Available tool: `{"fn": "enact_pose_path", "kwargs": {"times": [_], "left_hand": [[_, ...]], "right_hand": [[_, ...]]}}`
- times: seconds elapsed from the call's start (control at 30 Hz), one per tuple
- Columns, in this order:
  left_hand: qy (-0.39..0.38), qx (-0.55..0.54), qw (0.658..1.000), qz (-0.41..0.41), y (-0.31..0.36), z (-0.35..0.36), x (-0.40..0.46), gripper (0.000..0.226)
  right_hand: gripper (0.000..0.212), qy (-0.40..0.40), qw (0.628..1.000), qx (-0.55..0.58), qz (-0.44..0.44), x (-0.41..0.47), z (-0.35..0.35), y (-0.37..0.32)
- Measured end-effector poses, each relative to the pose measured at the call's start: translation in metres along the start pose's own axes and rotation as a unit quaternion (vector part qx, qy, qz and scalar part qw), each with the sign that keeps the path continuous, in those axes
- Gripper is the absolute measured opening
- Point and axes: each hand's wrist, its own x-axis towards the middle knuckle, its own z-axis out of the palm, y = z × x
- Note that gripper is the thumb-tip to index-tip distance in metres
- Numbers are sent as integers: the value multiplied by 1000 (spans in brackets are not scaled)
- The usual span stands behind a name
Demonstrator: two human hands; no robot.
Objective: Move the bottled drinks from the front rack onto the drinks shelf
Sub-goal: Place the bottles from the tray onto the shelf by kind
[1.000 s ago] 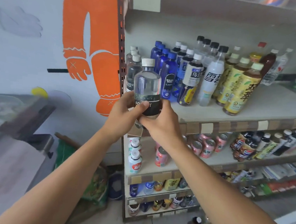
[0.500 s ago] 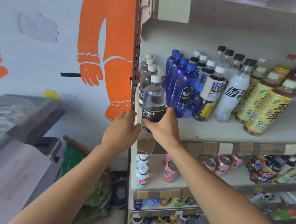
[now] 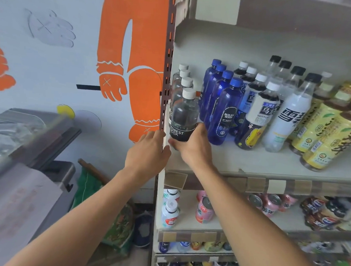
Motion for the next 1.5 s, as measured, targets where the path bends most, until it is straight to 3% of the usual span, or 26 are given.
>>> {"fn": "enact_pose_path", "kwargs": {"times": [0.33, 0.7, 1.0, 1.3, 1.5], "left_hand": [[1, 6, 1000, 3, -3, -1, -3, 34], [21, -5, 1000, 6, -1, -15, -11, 33], [29, -24, 999, 37, 7, -32, -37, 37], [18, -48, 992, 115, 67, -23, -66, 36], [-8, -59, 981, 183, 152, 1, -93, 40]], "right_hand": [[75, 20, 999, -35, 10, 9, 11, -1], [75, -32, 997, -45, 54, 5, 4, -3], [61, -7, 994, -110, -25, -47, -30, 4], [50, 52, 962, -249, -99, -103, -107, 29], [48, 71, 938, -329, -77, -142, -187, 73]]}}
